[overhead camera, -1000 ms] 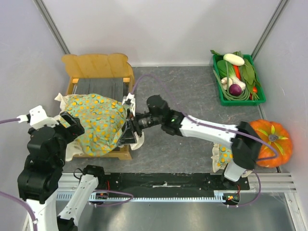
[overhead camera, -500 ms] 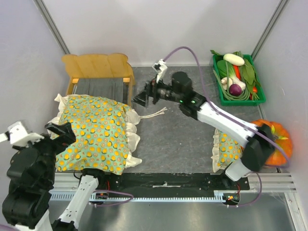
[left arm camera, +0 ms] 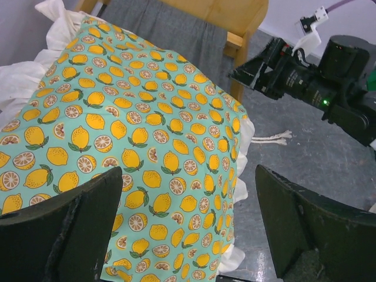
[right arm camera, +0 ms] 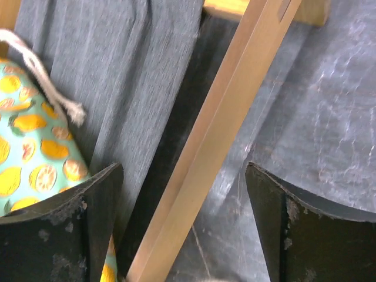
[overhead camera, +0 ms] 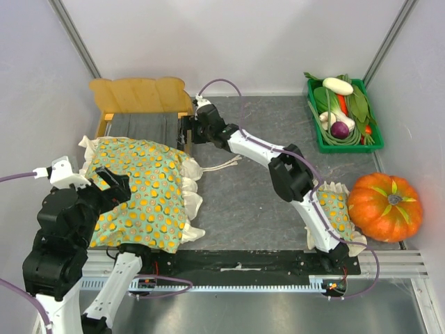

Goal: Set up the pet bed

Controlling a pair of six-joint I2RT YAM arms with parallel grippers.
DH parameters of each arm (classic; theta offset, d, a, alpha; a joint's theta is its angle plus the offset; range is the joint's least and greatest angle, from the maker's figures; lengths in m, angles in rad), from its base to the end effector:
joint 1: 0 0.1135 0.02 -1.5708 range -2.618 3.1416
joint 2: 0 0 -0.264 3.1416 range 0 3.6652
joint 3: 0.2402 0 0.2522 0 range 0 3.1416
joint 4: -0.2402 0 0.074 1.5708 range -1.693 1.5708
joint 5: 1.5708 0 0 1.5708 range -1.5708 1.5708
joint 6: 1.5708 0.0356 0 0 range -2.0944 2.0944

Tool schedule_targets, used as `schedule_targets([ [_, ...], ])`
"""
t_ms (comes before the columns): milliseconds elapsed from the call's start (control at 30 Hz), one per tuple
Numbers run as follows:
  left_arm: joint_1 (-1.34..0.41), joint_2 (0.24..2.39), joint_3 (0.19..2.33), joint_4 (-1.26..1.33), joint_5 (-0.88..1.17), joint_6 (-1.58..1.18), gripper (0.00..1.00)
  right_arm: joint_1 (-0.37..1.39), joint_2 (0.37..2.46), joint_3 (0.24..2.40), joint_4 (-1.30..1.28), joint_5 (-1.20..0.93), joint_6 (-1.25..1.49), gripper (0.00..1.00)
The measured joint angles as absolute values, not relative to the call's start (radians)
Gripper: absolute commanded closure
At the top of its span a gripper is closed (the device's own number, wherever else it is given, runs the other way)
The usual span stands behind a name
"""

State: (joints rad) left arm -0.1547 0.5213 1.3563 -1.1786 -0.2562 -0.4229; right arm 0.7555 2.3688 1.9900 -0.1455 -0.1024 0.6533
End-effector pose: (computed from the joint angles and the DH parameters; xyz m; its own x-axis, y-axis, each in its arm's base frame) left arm 0.0143 0.0069 0.4303 -0.2680 -0.3600 -0.8936 -0.2156 0.9264 -0.3086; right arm 0.4004 0.3822 0.2082 -0.7431 0.1307 -0.6563 -0.3713 0.7355 0.5668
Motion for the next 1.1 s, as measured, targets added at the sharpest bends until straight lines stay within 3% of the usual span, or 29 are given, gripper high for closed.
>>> schedule_targets([
  [100,-0.155,0.521,1.348,-1.178,-0.248,-0.422,0.0,0.76,2.444,2.107,-0.168,-0.03,0.659,0.25],
  [333,-0.155,0.521,1.341,-1.175,-0.225,-0.422,0.0,0.781,2.498,2.17,-0.182,0.177,0.708,0.38],
  [400,-0.155,0.521,1.341,-1.174,-0.218,-0.422,0.0,0.784,2.508,2.17,-0.183,0.212,0.73,0.46],
  [633,-0.155,0.521,1.334,-1.172,-0.179,-0.422,0.0,0.815,2.499,2.149,-0.145,0.365,0.809,1.0],
  [1100,-0.155,0.533,1.27,-1.107,-0.076,-0.422,0.01,0.776,2.077,1.512,-0.113,0.689,0.958,1.0],
])
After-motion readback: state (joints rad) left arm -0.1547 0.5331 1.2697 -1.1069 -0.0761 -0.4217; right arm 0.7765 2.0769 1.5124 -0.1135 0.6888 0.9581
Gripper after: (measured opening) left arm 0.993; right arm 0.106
